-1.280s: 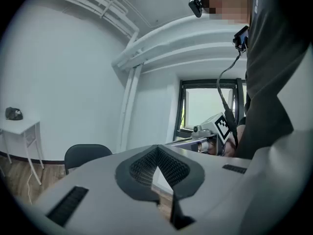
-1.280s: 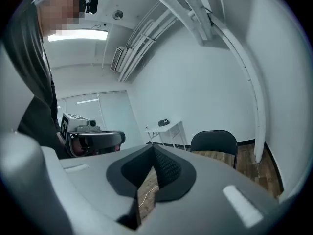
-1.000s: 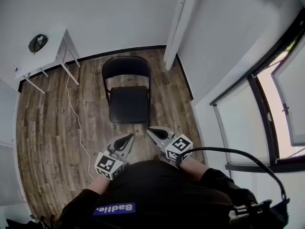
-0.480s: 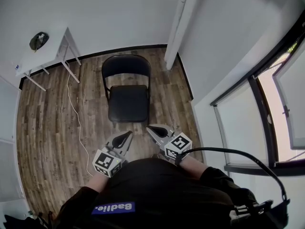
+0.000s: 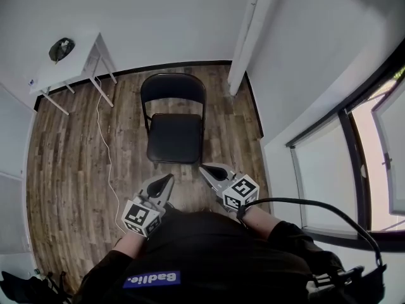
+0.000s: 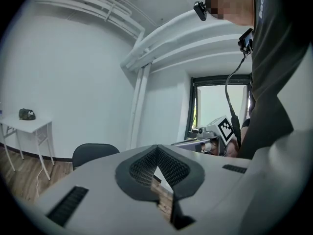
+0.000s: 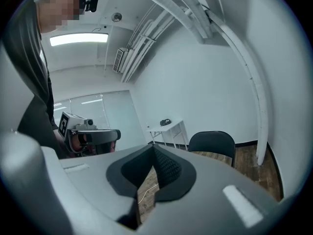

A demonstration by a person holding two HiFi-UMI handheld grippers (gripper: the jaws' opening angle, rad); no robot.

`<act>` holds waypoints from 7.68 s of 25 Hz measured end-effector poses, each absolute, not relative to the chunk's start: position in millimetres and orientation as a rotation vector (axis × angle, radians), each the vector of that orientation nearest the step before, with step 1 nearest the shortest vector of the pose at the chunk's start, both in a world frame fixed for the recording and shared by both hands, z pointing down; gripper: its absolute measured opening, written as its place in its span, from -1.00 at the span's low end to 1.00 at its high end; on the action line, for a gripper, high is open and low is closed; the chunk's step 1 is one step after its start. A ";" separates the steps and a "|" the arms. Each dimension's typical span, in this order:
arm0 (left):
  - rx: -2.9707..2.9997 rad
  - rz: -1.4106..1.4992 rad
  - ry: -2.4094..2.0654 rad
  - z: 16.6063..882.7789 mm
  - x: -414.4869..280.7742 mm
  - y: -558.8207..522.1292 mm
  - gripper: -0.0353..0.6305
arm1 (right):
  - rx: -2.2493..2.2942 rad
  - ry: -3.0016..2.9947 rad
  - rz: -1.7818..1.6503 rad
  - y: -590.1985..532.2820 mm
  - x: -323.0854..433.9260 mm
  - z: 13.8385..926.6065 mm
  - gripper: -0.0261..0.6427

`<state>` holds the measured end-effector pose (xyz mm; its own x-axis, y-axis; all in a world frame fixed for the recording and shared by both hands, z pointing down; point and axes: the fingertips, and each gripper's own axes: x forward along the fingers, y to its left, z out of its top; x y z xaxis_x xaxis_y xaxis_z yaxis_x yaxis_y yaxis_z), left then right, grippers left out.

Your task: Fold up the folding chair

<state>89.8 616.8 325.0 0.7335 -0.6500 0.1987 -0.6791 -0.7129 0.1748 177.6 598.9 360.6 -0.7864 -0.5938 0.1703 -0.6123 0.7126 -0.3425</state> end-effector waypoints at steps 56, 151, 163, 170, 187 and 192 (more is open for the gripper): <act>2.015 -0.285 -1.348 493.9 20.0 274.6 -0.88 | 0.533 -2.722 0.423 171.4 137.1 460.2 -0.92; 1.074 -0.688 -1.213 1106.0 -91.1 347.8 0.02 | 0.092 -2.123 0.314 -63.6 81.0 722.4 -0.15; 1.119 -0.756 -1.103 1104.6 -86.5 323.9 0.02 | -0.039 -2.007 0.261 -36.7 85.9 740.7 -0.42; 1.136 -0.706 -1.146 1095.6 -90.2 323.0 0.02 | -0.082 -2.008 0.247 -28.0 79.4 733.1 -0.54; 1.048 -0.705 -1.187 1019.1 -64.2 315.8 -0.01 | -0.078 -1.978 0.123 22.0 78.7 676.7 -0.62; 1.032 -0.693 -1.197 991.1 -64.4 305.6 -0.07 | -0.051 -1.968 0.079 36.2 75.9 658.3 -0.63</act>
<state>-64.4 305.6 991.1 0.2587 -0.8755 0.4082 -0.0822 0.4011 0.9124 75.9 36.2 658.3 -0.3882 0.0727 0.9187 -0.0015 0.9968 -0.0795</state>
